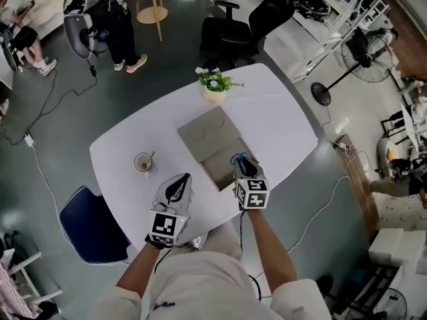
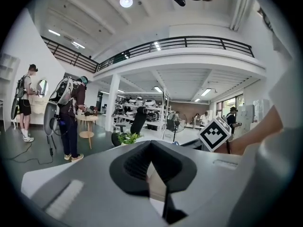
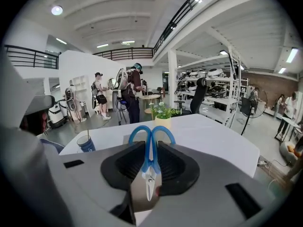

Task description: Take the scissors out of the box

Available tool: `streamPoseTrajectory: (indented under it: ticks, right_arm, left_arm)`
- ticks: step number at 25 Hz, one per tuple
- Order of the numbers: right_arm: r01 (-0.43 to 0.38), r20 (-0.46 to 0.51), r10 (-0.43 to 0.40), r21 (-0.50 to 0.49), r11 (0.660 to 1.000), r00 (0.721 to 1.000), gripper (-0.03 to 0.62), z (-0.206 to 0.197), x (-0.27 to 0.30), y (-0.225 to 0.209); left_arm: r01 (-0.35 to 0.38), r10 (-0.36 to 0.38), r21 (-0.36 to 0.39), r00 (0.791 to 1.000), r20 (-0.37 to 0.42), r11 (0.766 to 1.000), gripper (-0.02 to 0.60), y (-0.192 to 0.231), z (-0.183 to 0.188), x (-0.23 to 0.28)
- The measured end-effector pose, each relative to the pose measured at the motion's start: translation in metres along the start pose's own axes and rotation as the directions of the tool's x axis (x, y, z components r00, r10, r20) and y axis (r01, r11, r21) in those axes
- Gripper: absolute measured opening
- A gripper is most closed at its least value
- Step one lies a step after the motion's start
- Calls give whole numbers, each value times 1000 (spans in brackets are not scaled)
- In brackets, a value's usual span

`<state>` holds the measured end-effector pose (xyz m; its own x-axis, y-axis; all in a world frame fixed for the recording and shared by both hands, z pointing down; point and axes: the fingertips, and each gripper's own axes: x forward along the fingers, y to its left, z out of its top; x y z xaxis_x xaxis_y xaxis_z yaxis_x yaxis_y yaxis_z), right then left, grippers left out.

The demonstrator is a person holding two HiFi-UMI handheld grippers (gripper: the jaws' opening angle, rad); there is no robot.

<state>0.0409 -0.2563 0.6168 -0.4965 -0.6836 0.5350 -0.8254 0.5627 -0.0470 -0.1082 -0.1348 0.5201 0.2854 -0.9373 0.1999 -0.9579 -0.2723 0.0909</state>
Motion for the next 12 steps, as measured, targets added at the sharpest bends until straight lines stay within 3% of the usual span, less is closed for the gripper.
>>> streamPoseTrajectory:
  ticks: [7,12]
  right_arm:
    - [-3,79,5,-22,1000,997,91,32,-30,5]
    - [10,149,-1,-62,998,989,91,60,-57,6]
  left_arm:
    - [16,-23,98,997,69,995,2,6,43,15]
    - [76,-74,-32,994,75,997,2,0,73,23]
